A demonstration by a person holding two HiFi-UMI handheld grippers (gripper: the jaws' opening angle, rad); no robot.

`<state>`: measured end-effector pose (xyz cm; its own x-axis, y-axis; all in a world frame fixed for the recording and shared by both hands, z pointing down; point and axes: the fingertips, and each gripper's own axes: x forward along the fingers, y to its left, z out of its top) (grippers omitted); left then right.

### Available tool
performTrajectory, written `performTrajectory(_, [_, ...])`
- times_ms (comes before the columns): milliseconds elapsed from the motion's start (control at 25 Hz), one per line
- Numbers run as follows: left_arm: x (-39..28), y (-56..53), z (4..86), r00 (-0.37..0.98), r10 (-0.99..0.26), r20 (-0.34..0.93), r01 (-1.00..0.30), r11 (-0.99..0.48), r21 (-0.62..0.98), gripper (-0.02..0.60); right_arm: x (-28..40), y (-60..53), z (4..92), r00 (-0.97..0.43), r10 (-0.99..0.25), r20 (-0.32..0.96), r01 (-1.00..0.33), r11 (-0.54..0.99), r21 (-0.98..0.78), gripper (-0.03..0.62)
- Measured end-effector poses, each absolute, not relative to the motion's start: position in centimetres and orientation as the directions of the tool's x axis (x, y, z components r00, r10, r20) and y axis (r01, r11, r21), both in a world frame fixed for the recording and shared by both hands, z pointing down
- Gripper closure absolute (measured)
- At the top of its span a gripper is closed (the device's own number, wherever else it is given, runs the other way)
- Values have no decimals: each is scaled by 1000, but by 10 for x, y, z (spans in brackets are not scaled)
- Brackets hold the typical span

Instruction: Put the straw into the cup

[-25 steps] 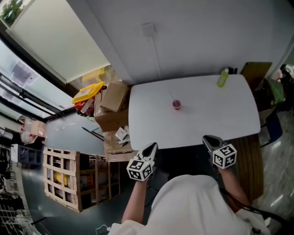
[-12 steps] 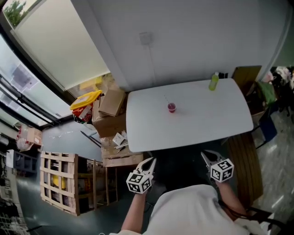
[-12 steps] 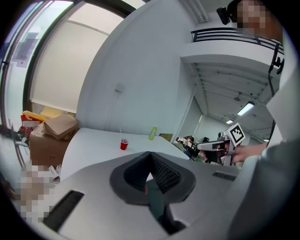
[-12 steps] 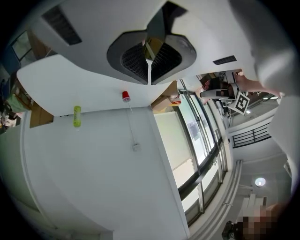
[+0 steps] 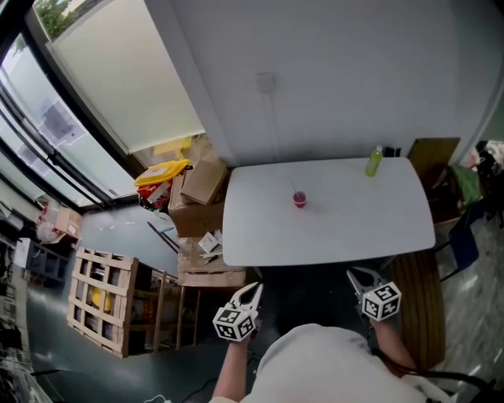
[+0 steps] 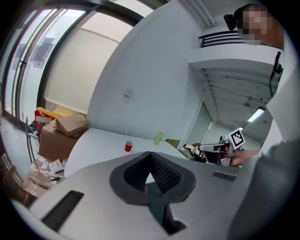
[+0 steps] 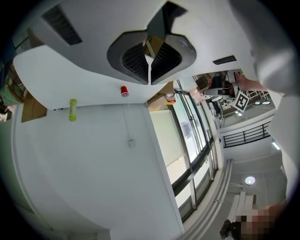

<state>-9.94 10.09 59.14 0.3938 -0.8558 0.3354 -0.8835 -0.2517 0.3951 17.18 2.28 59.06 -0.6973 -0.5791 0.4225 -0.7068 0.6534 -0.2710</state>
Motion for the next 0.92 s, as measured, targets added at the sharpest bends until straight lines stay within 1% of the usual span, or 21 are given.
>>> performTrajectory(440, [-92, 101, 579, 359, -879, 315, -888, -217, 405, 580, 190, 18, 593, -701, -576, 420, -706, 643, -297, 551])
performTrajectory(920, [-85, 100, 578, 350, -881, 318, -893, -211, 397, 580, 192, 10, 586, -711, -577, 401, -697, 651, -299, 551])
